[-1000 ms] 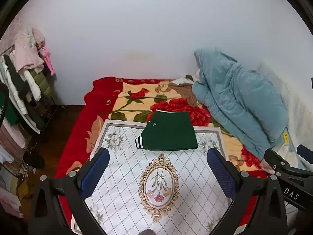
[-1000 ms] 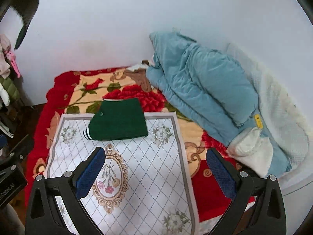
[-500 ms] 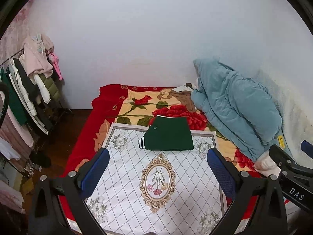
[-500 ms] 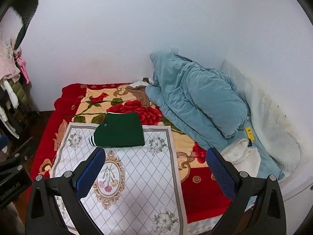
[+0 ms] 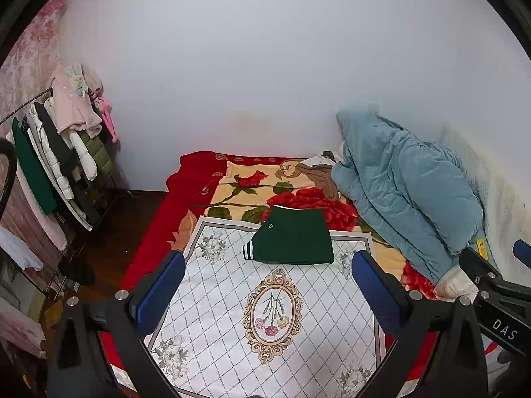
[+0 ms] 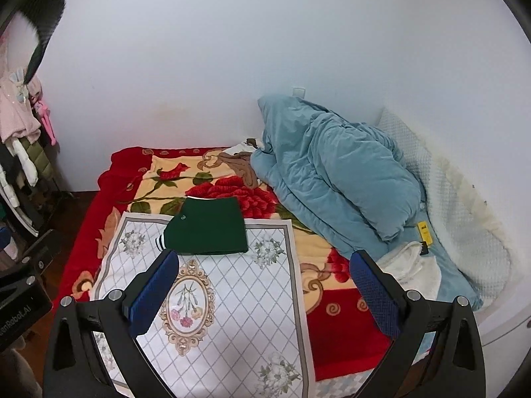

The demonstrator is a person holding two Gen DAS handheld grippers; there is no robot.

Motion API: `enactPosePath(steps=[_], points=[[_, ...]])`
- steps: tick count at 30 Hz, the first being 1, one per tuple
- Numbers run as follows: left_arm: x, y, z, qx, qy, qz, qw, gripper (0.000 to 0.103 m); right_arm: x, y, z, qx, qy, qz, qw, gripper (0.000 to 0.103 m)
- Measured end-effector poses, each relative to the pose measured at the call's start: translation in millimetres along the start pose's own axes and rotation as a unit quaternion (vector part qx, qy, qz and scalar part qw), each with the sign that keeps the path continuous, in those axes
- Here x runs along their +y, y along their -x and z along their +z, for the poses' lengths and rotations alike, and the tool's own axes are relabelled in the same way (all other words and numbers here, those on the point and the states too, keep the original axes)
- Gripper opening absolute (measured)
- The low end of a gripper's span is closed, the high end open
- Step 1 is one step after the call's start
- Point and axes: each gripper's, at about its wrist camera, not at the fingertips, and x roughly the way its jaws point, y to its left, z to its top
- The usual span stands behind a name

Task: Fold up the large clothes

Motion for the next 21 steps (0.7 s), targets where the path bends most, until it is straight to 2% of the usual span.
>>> enactPosePath(steps=[21], points=[[-1.8,6.2,-2.2,0.0,0.005,0.008,1.0,0.103,1.0,-4.4,4.8,0.004,-0.002,0.023,1.0,0.103]])
